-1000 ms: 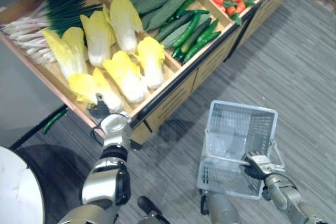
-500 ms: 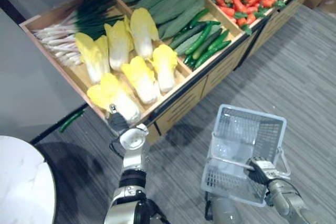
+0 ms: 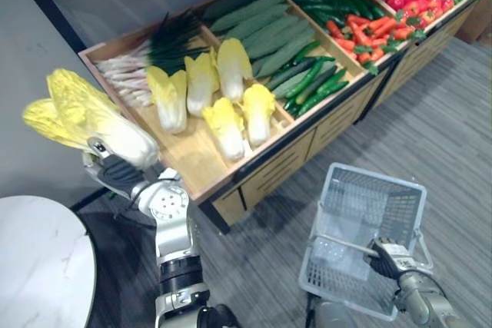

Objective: Pick vegetable in the basket

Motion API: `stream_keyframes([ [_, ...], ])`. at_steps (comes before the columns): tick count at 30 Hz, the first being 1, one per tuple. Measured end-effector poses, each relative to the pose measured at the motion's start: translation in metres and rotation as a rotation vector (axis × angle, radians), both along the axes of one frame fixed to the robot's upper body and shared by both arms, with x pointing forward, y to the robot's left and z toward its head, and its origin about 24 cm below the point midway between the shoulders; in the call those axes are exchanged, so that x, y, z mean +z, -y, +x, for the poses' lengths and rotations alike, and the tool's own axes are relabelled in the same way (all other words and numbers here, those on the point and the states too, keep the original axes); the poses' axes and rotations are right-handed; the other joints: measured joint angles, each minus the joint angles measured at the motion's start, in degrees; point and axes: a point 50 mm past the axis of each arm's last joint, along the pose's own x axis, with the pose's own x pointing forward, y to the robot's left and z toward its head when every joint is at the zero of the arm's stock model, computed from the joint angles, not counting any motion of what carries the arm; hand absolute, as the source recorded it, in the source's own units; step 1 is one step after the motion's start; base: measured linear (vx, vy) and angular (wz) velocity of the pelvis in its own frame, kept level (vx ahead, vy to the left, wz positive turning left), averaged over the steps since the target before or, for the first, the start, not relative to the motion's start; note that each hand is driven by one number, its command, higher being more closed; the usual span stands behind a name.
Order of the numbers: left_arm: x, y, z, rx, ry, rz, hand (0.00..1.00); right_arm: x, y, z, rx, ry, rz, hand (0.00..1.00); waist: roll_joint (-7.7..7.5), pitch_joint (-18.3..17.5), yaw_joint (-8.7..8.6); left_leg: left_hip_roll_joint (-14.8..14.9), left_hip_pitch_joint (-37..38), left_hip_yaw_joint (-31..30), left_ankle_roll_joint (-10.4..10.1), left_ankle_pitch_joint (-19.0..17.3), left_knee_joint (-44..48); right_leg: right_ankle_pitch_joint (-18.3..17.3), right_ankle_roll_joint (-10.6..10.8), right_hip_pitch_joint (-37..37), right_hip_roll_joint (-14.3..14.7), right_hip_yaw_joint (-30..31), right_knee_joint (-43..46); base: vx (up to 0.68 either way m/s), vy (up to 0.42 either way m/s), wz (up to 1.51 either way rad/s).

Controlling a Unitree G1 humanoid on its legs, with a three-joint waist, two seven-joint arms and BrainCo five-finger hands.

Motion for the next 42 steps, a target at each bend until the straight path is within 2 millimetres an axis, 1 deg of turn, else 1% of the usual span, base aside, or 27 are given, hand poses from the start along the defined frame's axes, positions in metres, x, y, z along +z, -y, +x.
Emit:
stream_keyframes([
  [2,0.009,0.000,-0.003,0.008,0.029,0.030,1.00,0.001,0.008,0.000,-0.023,-0.008,-0.011,1.00,0.54,-0.78,-0.12,-0.01,0.03,-0.05,0.04,0.04,-0.02,0.00,0.00,0.07,-0.01,-0.05,0.01,0.00,0.000,0.00],
  [6,0.016,0.005,-0.003,-0.014,0.051,0.063,1.00,0.006,0.025,0.000,-0.054,-0.019,-0.051,1.00,1.15,-1.50,-0.17,-0.08,0.25,-0.17,0.11,0.09,-0.07,0.00,0.00,0.34,-0.08,-0.08,0.05,0.00,-0.006,0.01],
  [8,0.018,0.015,0.002,-0.085,0.054,0.088,1.00,0.011,0.040,0.002,-0.084,-0.018,-0.087,1.00,1.32,-1.66,-0.19,-0.14,0.64,-0.71,0.15,0.12,-0.10,-0.02,0.03,0.94,-0.21,-0.37,0.03,0.00,-0.016,0.07],
  [12,0.018,0.035,0.008,-0.213,0.044,0.131,1.00,0.015,0.060,0.007,-0.152,-0.035,-0.120,1.00,1.25,-1.79,-0.22,-0.52,0.79,-0.85,0.18,0.14,-0.15,-0.04,0.15,0.99,-0.58,-0.24,0.00,0.00,-0.006,0.00],
  [15,0.017,0.051,0.012,-0.321,0.030,0.164,1.00,0.018,0.072,0.010,-0.224,-0.046,-0.105,1.00,1.21,-1.81,-0.27,-0.94,0.95,-0.58,0.18,0.13,-0.17,0.06,0.39,0.90,-0.91,0.14,-0.03,0.00,-0.005,-0.06],
  [16,0.016,0.060,0.014,-0.381,0.030,0.184,1.00,0.021,0.079,0.012,-0.257,-0.049,-0.100,1.00,1.21,-1.81,-0.22,-1.28,1.16,0.02,0.17,0.12,-0.19,0.22,0.52,0.72,-1.16,0.69,-0.08,0.00,-0.001,-0.13],
  [17,0.016,0.063,0.015,-0.404,0.028,0.192,1.00,0.023,0.081,0.014,-0.265,-0.052,-0.100,1.00,1.21,-1.81,-0.23,-1.41,1.29,0.27,0.16,0.10,-0.19,0.30,0.60,0.67,-1.26,0.91,-0.11,0.00,0.001,-0.16],
  [19,0.013,0.079,0.018,-0.497,0.017,0.214,1.00,0.027,0.088,0.017,-0.294,-0.056,-0.091,1.00,1.19,-1.80,-0.36,-1.71,1.81,0.70,0.16,-0.04,-0.21,0.43,0.79,0.68,-1.46,1.73,-0.08,0.00,-0.006,-0.16],
  [21,0.011,0.089,0.018,-0.559,0.012,0.228,1.00,0.029,0.090,0.020,-0.318,-0.047,-0.068,1.00,1.20,-1.81,-0.37,-1.84,2.14,1.23,0.07,-0.16,-0.21,0.46,0.93,0.57,-1.51,2.41,-0.07,0.00,-0.012,-0.20],
  [23,0.008,0.103,0.018,-0.647,-0.003,0.254,1.00,0.037,0.093,0.028,-0.344,-0.016,-0.040,1.00,1.20,-1.84,-0.42,-2.17,2.09,2.44,0.05,-0.29,-0.22,0.74,1.39,-0.53,-1.61,3.84,-0.08,-0.01,-0.011,-0.28],
  [24,0.006,0.106,0.018,-0.672,-0.011,0.259,1.00,0.038,0.094,0.030,-0.353,-0.011,-0.027,1.00,1.21,-1.84,-0.57,-2.26,2.12,2.61,0.05,-0.29,-0.22,0.78,1.44,-0.65,-1.67,3.92,-0.05,-0.01,-0.016,-0.24],
  [26,-0.002,0.123,0.018,-0.770,-0.044,0.282,1.00,0.041,0.094,0.035,-0.366,0.003,-0.012,1.00,1.24,-1.86,-0.51,-2.48,2.62,3.56,-0.01,-0.43,-0.23,0.96,1.60,-0.92,-1.73,4.83,0.03,-0.01,-0.014,-0.19],
  [27,-0.003,0.127,0.017,-0.797,-0.051,0.288,1.00,0.042,0.094,0.036,-0.369,0.008,-0.003,1.00,1.25,-1.87,-0.51,-2.54,2.80,3.57,-0.01,-0.49,-0.23,0.99,1.60,-0.87,-1.76,4.96,0.03,0.00,-0.013,-0.16],
  [28,-0.007,0.136,0.015,-0.857,-0.063,0.302,1.00,0.044,0.094,0.038,-0.371,0.018,0.007,1.00,1.30,-1.92,-0.50,-2.62,3.11,3.69,0.08,-0.61,-0.22,1.08,1.58,-0.79,-1.79,5.28,0.08,0.00,-0.011,-0.09],
  [30,-0.008,0.146,0.014,-0.920,-0.060,0.317,1.00,0.045,0.096,0.038,-0.386,0.023,0.010,1.00,1.30,-1.94,-0.39,-2.73,3.12,3.70,0.07,-0.62,-0.22,1.10,1.60,-0.81,-1.89,5.32,0.15,0.00,-0.008,-0.03],
  [33,-0.008,0.155,0.012,-0.986,-0.045,0.320,1.00,0.050,0.101,0.040,-0.419,0.043,0.012,1.00,1.32,-1.95,-0.23,-2.77,3.43,4.05,0.05,-0.65,-0.22,1.11,1.63,-0.82,-1.87,5.66,0.26,-0.01,-0.012,-0.07],
  [36,-0.013,0.157,0.009,-1.010,-0.055,0.316,1.00,0.060,0.102,0.051,-0.437,0.086,0.014,1.00,1.41,-2.00,-0.15,-2.73,4.39,5.59,-0.10,-1.10,-0.23,1.16,1.74,-1.01,-1.63,7.18,0.40,-0.01,-0.015,-0.24],
  [41,-0.024,0.179,0.004,-1.150,-0.094,0.337,1.00,0.075,0.104,0.060,-0.454,0.167,0.018,1.00,1.51,-2.07,-0.09,-2.88,4.46,6.74,-0.08,-1.44,-0.23,1.44,2.20,-1.52,-1.69,8.22,-0.05,-0.02,-0.015,-0.12],
  [42,-0.027,0.188,0.000,-1.203,-0.098,0.348,1.00,0.080,0.101,0.064,-0.441,0.194,0.019,1.00,1.51,-2.07,-0.10,-2.87,4.50,6.73,-0.10,-1.47,-0.23,1.64,1.96,-1.41,-1.68,8.14,-0.12,0.00,0.000,0.00],
])
